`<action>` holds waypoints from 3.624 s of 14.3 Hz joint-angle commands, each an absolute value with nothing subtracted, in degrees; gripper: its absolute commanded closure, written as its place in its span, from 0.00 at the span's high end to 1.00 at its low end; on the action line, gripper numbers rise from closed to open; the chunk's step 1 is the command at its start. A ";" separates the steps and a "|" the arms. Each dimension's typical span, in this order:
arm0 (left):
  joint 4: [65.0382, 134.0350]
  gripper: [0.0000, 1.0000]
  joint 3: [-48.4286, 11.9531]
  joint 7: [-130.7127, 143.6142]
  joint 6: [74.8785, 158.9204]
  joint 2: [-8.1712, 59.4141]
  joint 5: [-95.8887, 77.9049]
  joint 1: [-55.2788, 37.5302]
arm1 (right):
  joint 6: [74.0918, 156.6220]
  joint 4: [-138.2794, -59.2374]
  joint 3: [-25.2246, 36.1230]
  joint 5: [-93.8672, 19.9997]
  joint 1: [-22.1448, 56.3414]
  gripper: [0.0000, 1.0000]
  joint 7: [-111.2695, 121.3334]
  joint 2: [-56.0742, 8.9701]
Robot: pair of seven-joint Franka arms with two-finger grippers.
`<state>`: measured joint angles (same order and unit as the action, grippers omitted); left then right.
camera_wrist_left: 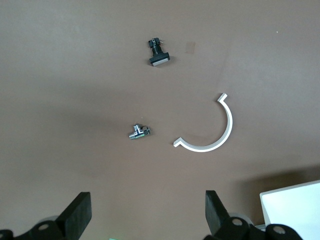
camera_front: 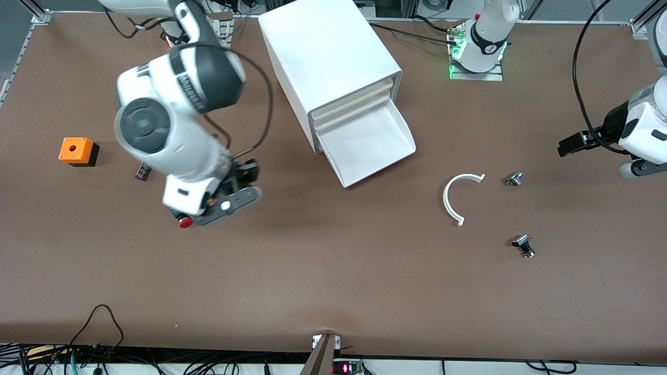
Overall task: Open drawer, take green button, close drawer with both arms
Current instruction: 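Carry the green button toward the yellow and red buttons, then place the green button with the right gripper while the left gripper pushes the drawer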
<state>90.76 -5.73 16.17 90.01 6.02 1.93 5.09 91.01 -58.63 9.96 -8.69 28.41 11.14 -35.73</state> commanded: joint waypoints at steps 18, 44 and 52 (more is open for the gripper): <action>110.99 1.00 -19.33 45.60 118.80 9.49 -0.88 4.57 | 138.43 -123.31 21.97 -10.02 26.98 0.00 45.79 -14.41; 112.59 1.00 -21.01 64.07 142.03 29.01 3.52 -10.19 | 118.50 -106.81 21.80 -13.98 26.10 1.00 40.00 -15.73; 116.01 1.00 -21.80 67.76 141.33 27.25 3.60 -12.04 | 104.08 -96.61 21.97 -9.14 25.67 1.00 35.69 -15.56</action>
